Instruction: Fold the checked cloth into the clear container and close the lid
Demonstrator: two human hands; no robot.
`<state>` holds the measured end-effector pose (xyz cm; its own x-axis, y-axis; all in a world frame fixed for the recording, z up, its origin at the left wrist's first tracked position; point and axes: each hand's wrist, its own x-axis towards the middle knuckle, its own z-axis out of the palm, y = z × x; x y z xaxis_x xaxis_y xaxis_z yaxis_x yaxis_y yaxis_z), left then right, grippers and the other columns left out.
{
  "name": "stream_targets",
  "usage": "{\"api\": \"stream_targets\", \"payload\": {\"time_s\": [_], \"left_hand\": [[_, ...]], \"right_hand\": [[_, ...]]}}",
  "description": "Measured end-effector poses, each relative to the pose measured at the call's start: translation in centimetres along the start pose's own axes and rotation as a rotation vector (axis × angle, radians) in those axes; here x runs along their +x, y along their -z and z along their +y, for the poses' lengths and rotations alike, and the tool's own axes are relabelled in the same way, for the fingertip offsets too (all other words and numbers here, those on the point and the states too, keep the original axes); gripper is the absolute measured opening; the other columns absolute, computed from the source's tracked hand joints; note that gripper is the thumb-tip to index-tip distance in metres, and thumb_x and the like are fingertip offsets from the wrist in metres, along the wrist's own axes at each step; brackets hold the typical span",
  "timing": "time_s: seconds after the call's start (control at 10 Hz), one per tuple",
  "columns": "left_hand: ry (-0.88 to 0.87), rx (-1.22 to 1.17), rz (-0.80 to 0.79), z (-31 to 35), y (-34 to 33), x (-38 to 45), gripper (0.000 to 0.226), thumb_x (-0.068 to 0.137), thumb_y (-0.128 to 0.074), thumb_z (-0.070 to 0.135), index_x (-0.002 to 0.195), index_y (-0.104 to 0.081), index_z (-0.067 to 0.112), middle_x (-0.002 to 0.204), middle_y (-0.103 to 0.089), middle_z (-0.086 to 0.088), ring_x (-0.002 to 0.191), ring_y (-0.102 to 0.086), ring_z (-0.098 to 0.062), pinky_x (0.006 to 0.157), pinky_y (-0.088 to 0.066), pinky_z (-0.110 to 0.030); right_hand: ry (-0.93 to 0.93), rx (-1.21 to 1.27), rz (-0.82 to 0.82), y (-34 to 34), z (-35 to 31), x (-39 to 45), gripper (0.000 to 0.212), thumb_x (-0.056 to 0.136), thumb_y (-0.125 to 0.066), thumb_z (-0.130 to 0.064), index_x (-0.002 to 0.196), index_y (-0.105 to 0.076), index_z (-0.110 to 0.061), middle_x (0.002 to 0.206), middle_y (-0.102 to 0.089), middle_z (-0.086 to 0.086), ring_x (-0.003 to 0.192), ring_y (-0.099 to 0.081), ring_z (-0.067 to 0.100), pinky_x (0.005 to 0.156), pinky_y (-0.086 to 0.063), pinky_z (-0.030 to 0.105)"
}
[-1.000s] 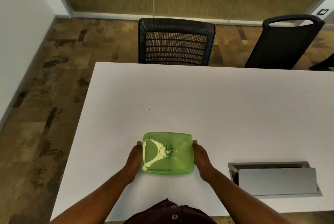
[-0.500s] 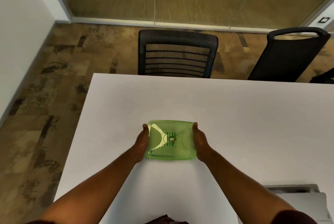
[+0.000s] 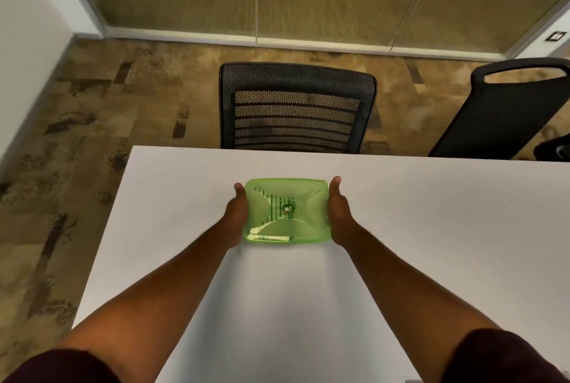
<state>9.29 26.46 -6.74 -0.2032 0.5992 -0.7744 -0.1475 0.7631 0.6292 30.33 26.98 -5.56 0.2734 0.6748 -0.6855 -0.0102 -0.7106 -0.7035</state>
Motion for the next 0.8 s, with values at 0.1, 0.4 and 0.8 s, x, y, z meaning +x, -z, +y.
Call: {"api": "stream_targets", "payload": {"time_s": [0.1,0.4,0.8], "left_hand": [[-0.01,-0.004,-0.014,1.7,-0.7,1.6,0.073,0.102,-0.021,0.061,0.141,-0.049,0.006,0.141,-0.056,-0.013,0.128,-0.054,-0.033,0.106,-0.043,-0.041],[0.0,-0.053,-0.08,2.7,-1.9,3.0,0.064,0.104,-0.021,0.055,0.128,-0.058,0.008,0.11,-0.061,-0.011,0.103,-0.059,-0.028,0.095,-0.048,-0.043],[-0.281,0.433,-0.028,2.3,-0.1,-3.2,0.065,0.103,-0.042,0.045,0.15,-0.032,0.0,0.155,-0.039,-0.018,0.142,-0.039,-0.034,0.113,-0.033,-0.04]], "right_hand": [[0.017,-0.008,-0.001,-0.3,-1.1,1.7,0.092,0.092,-0.021,-0.079,0.144,-0.05,-0.009,0.139,-0.058,0.009,0.127,-0.054,0.031,0.114,-0.041,0.047],[0.075,-0.097,-0.005,-0.5,-1.1,3.7,0.068,0.094,-0.018,-0.076,0.091,-0.067,-0.029,0.119,-0.07,0.01,0.111,-0.065,0.031,0.104,-0.051,0.049],[0.19,-0.511,0.074,1.5,0.4,1.1,0.103,0.087,-0.066,-0.06,0.158,-0.017,-0.004,0.162,-0.033,0.016,0.148,-0.035,0.03,0.119,-0.033,0.039]]}}
